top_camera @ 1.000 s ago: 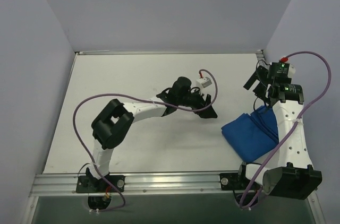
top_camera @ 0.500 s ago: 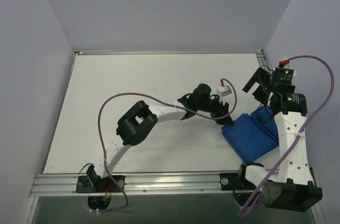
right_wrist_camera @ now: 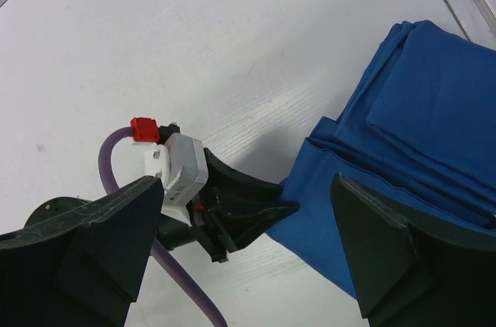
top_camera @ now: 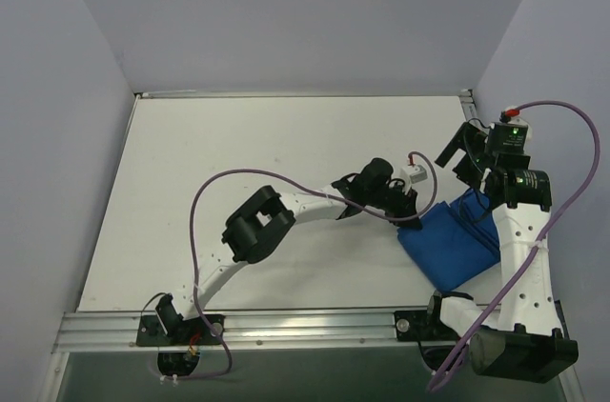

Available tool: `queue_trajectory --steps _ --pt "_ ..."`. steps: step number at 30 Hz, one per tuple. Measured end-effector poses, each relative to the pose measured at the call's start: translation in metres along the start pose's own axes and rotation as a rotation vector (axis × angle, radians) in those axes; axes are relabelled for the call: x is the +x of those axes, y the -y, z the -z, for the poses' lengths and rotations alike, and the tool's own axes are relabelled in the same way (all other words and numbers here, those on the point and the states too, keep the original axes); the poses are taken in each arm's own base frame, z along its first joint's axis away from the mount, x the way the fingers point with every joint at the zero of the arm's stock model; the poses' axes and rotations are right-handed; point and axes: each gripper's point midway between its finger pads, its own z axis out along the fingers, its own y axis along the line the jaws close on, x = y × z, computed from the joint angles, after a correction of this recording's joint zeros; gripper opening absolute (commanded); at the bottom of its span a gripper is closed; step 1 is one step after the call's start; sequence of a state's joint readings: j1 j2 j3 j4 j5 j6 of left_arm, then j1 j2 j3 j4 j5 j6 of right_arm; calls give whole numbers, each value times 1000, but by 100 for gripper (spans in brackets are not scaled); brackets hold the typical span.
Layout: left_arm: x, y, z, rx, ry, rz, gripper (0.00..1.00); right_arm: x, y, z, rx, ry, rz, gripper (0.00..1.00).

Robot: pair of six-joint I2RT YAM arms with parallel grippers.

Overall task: Open and lay out the surgical kit
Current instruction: Move the surgical kit at the center of the board.

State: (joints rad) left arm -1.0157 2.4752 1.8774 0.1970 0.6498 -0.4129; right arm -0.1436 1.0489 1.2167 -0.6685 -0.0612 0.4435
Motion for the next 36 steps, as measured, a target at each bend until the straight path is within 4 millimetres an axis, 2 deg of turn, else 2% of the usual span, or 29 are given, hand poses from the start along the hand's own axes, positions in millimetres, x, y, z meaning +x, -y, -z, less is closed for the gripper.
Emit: queue_trajectory --steps 3,8,12,19,24,27,31,36 --pt "0 3 0 11 -3 -5 2 0 -1 0 -7 -2 0 94" --pt "3 -3 10 -5 -4 12 2 1 -4 -3 -23 -2 -2 94" --pt "4 -17 38 -53 -4 55 2 6 -5 -10 -30 -23 -5 93" --pt "-3 -71 115 -237 20 195 2 23 -5 -35 -23 -106 -32 91" --pt "6 -104 187 -393 76 339 2 34 -12 -51 -27 -158 -39 90" --pt "14 -118 232 -504 127 422 2 49 -26 -59 -35 -203 -13 90" --pt "26 -125 278 -656 187 482 2 76 -47 -65 -68 -254 40 91" --pt "43 -116 308 -776 240 523 2 93 -48 -76 -86 -286 33 91"
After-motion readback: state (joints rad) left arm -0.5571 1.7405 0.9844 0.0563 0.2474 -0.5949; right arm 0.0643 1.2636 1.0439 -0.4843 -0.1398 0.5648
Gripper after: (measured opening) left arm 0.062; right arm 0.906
